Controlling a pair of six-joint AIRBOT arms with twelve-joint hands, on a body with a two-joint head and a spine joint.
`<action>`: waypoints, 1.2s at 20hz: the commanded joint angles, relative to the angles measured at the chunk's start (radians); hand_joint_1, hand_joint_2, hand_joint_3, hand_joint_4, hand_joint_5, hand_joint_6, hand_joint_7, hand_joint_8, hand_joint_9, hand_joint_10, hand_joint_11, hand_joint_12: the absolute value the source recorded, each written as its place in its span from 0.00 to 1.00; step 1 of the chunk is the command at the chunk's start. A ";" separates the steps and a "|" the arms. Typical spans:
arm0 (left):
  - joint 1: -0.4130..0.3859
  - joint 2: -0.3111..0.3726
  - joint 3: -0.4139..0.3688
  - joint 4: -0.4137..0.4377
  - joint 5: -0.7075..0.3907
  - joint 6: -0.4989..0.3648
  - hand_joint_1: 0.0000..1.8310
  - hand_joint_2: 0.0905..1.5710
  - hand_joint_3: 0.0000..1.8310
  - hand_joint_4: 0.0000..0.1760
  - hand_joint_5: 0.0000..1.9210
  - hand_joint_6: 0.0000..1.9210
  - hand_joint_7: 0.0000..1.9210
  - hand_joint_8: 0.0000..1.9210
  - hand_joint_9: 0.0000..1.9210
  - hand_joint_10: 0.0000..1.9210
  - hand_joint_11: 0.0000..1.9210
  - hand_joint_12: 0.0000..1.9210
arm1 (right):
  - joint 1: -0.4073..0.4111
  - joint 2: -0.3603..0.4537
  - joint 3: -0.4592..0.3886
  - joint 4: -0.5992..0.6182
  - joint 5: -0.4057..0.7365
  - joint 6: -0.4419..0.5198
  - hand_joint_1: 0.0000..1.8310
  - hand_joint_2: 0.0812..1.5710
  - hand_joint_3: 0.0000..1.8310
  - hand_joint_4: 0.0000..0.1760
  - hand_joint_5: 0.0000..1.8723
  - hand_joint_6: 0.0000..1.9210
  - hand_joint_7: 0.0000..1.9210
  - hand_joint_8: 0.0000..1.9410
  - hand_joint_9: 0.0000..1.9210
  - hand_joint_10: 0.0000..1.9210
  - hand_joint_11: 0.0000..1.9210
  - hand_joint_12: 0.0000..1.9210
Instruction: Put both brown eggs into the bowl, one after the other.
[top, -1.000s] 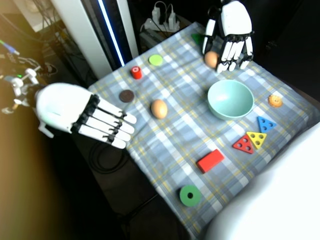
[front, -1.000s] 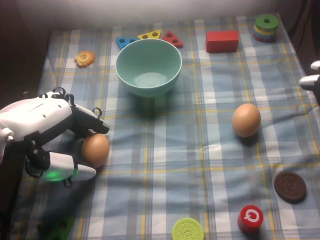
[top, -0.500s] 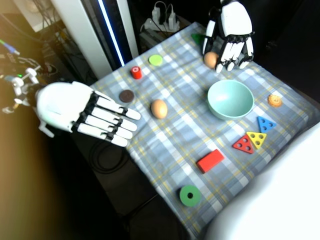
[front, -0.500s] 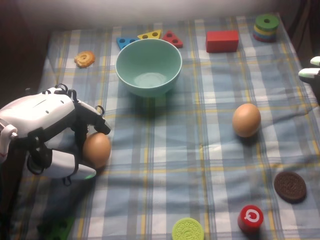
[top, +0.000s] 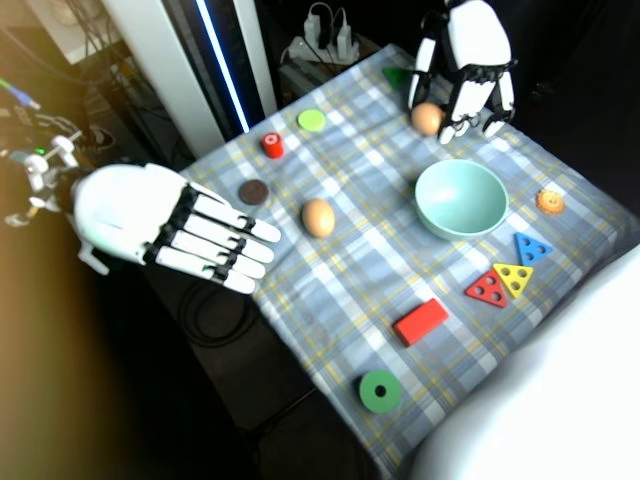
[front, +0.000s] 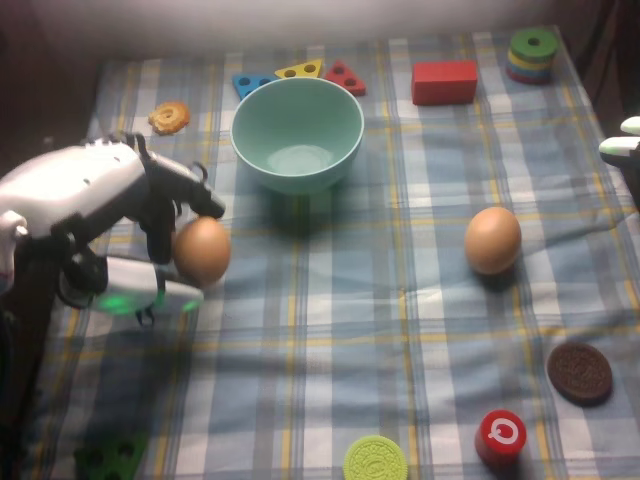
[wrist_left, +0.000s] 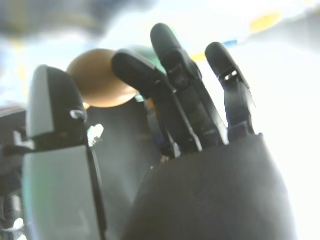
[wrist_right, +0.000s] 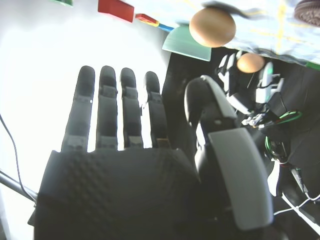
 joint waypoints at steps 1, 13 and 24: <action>-0.015 -0.004 0.008 0.018 -0.130 -0.014 0.68 0.69 0.00 0.00 0.50 0.42 0.55 0.56 0.54 0.04 0.09 0.48 | 0.002 0.000 0.006 0.022 0.122 0.002 0.25 0.92 0.00 0.30 0.16 0.00 0.17 0.00 0.14 0.00 0.04 0.24; -0.343 -0.249 0.311 0.028 0.135 -0.026 0.69 0.67 0.00 0.00 0.53 0.39 0.57 0.51 0.57 0.03 0.10 0.49 | 0.001 -0.010 0.015 0.023 0.122 0.002 0.30 0.91 0.00 0.31 0.18 0.00 0.18 0.00 0.15 0.00 0.03 0.30; -0.374 -0.303 0.385 0.008 0.218 -0.025 0.68 0.69 0.00 0.00 0.51 0.40 0.54 0.58 0.52 0.02 0.08 0.47 | 0.001 -0.012 0.016 0.022 0.122 0.002 0.29 0.91 0.00 0.29 0.19 0.00 0.18 0.00 0.17 0.00 0.00 0.46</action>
